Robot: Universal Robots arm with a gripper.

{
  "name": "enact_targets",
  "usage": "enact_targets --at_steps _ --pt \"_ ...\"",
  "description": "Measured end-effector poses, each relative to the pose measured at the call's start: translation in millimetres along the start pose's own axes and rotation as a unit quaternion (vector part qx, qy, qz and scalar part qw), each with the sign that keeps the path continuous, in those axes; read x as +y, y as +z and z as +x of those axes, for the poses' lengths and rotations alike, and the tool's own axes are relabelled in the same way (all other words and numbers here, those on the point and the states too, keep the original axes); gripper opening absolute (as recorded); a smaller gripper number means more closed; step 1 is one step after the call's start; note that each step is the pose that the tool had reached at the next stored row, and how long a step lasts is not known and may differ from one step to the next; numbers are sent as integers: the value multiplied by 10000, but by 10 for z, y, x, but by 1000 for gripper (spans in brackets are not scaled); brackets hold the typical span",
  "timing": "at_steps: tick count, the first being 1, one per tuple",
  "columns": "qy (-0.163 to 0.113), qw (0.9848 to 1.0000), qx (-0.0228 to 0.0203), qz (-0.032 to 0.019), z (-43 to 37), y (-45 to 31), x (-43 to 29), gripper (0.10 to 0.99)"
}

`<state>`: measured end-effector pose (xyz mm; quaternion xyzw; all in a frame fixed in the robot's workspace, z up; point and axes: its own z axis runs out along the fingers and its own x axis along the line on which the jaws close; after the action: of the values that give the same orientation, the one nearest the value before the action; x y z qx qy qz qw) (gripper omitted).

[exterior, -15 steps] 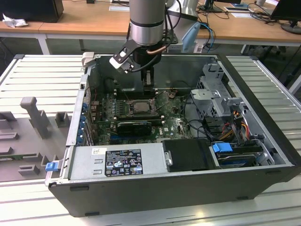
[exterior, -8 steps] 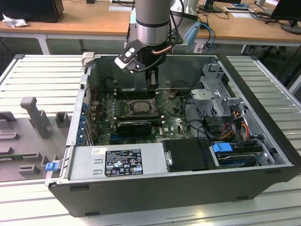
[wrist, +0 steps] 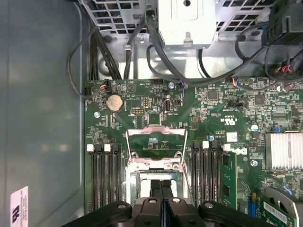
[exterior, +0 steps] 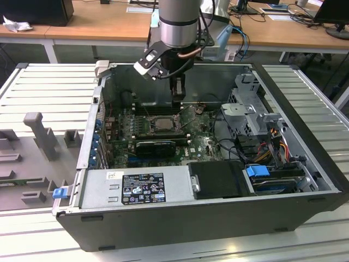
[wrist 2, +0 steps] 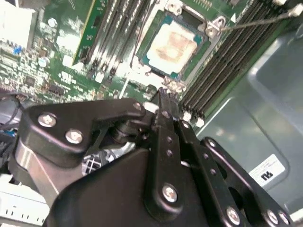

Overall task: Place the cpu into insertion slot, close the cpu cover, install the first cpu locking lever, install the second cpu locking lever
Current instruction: 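Close the cpu cover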

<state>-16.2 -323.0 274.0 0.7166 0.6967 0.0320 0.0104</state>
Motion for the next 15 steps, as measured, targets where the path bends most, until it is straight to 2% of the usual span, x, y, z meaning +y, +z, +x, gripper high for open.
enact_targets --at_steps 10,15 --pt "0 10000 0 1 7 -194 36 106" --pt "1 10000 0 7 11 -280 101 106"
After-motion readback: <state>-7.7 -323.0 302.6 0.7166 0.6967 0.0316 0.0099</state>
